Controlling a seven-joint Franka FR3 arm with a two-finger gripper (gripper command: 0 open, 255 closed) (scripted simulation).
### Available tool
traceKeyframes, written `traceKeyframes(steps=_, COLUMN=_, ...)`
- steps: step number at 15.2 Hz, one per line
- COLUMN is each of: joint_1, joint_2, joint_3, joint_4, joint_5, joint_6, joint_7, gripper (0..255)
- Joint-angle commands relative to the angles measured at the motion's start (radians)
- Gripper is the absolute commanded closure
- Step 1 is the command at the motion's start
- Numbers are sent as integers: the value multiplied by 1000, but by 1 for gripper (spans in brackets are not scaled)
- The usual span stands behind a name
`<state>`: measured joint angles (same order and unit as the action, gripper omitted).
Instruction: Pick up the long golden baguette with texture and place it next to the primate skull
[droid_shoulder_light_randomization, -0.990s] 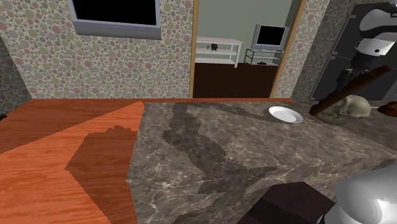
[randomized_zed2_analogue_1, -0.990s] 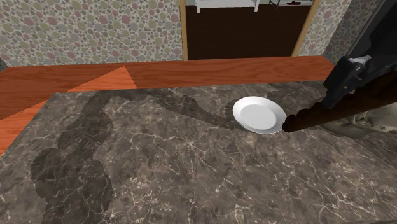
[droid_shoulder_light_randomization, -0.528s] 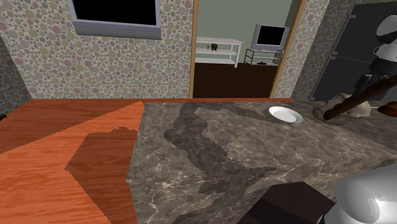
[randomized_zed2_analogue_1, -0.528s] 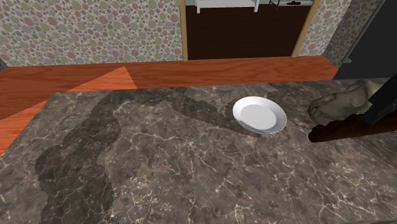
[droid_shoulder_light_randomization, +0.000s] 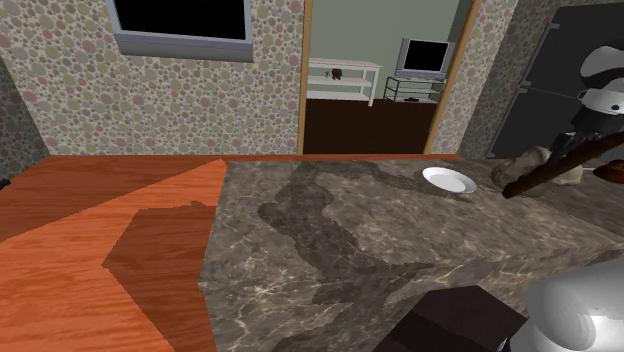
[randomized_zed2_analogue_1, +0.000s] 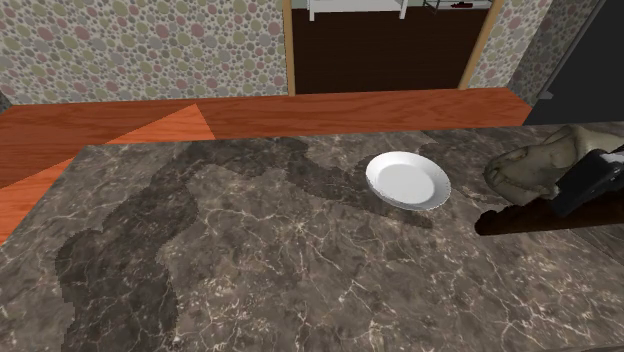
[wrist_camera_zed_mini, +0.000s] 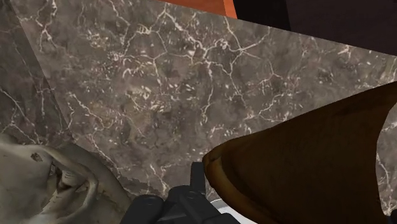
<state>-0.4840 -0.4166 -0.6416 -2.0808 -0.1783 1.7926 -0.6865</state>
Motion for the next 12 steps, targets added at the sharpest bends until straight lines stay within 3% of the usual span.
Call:
traceKeyframes(steps=1, joint_1=-2, joint_2=-1, joint_3=-5, joint_4=-26, joint_5=-3, joint_6=27, joint_7=-2, gripper=255)
traceKeyframes(steps=12, joint_1=-7, joint_2=15, joint_3=-35, joint_4=-160, joint_5=-11, joint_6=176, joint_7=-10, gripper=255)
